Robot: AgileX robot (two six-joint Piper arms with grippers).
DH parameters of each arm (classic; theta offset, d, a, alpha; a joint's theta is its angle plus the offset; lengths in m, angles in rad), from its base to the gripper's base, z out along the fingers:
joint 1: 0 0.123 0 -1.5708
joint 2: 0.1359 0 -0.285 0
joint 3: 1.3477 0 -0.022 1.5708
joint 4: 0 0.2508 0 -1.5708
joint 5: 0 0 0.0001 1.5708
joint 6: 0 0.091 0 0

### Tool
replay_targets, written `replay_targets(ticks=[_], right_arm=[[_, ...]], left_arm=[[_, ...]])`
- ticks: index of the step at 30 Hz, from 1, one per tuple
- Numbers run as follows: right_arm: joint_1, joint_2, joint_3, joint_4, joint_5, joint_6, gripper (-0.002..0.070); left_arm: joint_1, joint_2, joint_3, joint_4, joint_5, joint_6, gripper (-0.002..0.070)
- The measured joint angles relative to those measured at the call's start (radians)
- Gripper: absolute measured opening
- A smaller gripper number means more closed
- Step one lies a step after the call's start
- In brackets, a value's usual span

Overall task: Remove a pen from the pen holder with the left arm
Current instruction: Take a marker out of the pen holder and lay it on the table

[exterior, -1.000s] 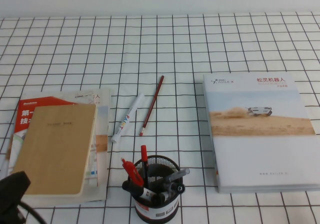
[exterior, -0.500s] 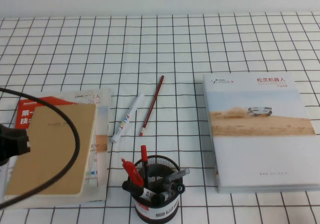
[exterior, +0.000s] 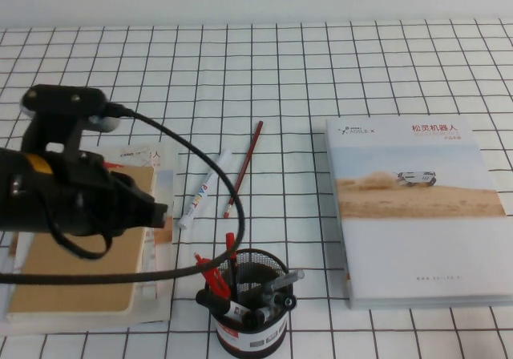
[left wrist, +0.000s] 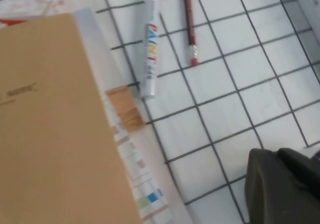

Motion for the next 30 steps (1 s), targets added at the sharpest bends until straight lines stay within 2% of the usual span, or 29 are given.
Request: replay_targets(ticks=[4, 10, 16, 20, 23, 28, 30], right_arm=[[0.000, 0.000, 0.000, 0.000, 0.000, 0.000, -0.0015], [0.000, 0.000, 0.000, 0.000, 0.000, 0.000, -0.0015], [0.000, 0.000, 0.000, 0.000, 0.000, 0.000, -0.0015], [0.000, 0.000, 0.000, 0.000, 0.000, 0.000, -0.0015], [0.000, 0.000, 0.000, 0.000, 0.000, 0.000, -0.0015], [0.000, 0.000, 0.000, 0.000, 0.000, 0.000, -0.0015], [0.000, 0.000, 0.000, 0.000, 0.000, 0.000, -0.0015]], left_arm=[[-0.113, 0.047, -0.056, 0.086, 0.033, -0.100, -0.0003], [-0.240, 0.097, -0.147, 0.163, 0.155, -0.213, -0.0003], [-0.318, 0.127, -0.181, 0.211, 0.180, -0.290, -0.0003], [-0.341, 0.146, -0.181, 0.211, 0.159, -0.299, 0.0006], [-0.343, 0.156, -0.181, 0.213, 0.131, -0.299, 0.0075], [-0.343, 0.176, -0.182, 0.213, 0.097, -0.315, 0.0296], [-0.343, 0.186, -0.182, 0.213, 0.093, -0.341, 0.0351]])
